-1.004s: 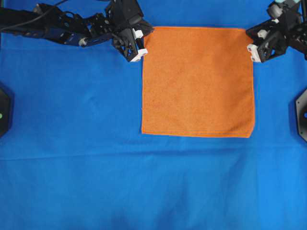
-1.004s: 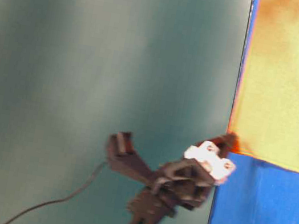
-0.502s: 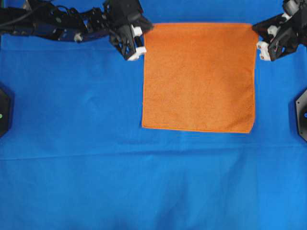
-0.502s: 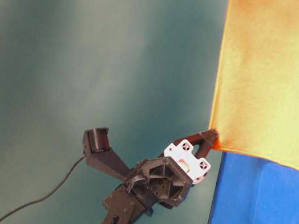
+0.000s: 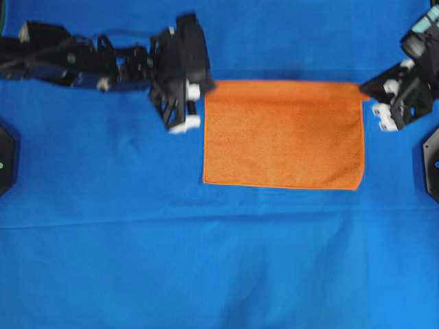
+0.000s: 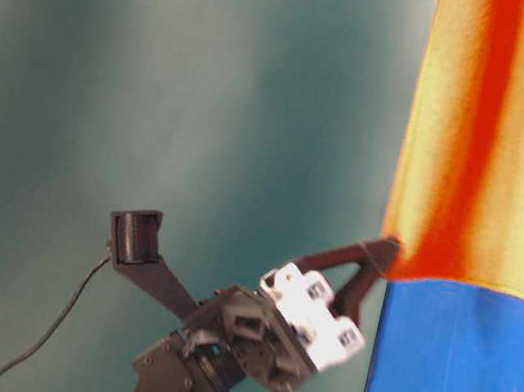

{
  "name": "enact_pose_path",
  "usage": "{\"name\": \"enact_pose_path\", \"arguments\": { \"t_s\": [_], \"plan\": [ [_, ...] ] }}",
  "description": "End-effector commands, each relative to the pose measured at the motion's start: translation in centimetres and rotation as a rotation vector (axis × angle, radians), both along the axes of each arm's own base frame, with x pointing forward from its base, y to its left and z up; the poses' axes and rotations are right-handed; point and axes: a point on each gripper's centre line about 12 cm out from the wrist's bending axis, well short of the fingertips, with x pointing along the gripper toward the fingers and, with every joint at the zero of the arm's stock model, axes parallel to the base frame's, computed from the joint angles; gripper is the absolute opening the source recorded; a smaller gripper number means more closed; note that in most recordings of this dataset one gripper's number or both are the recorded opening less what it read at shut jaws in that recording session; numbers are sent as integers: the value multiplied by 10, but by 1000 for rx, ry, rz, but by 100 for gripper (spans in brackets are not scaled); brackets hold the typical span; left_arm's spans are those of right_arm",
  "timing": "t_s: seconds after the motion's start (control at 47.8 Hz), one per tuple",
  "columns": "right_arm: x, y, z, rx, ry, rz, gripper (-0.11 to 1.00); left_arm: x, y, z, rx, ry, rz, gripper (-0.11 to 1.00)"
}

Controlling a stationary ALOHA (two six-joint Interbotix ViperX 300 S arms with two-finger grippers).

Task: Fold the orange towel.
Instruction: 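Lift the far edge and fold it toward the near edge with both grippers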

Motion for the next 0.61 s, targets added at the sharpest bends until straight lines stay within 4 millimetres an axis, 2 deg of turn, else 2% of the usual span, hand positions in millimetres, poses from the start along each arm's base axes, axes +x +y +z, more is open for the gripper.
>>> {"name": "enact_pose_path", "arguments": {
  "t_s": [0.0,0.146,0.272,0.397,0.586],
  "plan": [
    [1,18,6,37,-3,53,2,0,-20,11,-7,-20,-39,0],
    [0,44,9,105,2,116,2,-2,-59,4,-22,1,-123,0],
    [4,61,6,145,15,171,2,-4,-82,-1,-25,10,-179,0],
    [7,72,-1,183,47,195,2,-6,-94,-8,-27,26,-208,0],
    [13,81,-14,214,93,208,2,-2,-97,-17,-23,0,-216,0]
  ]
}}
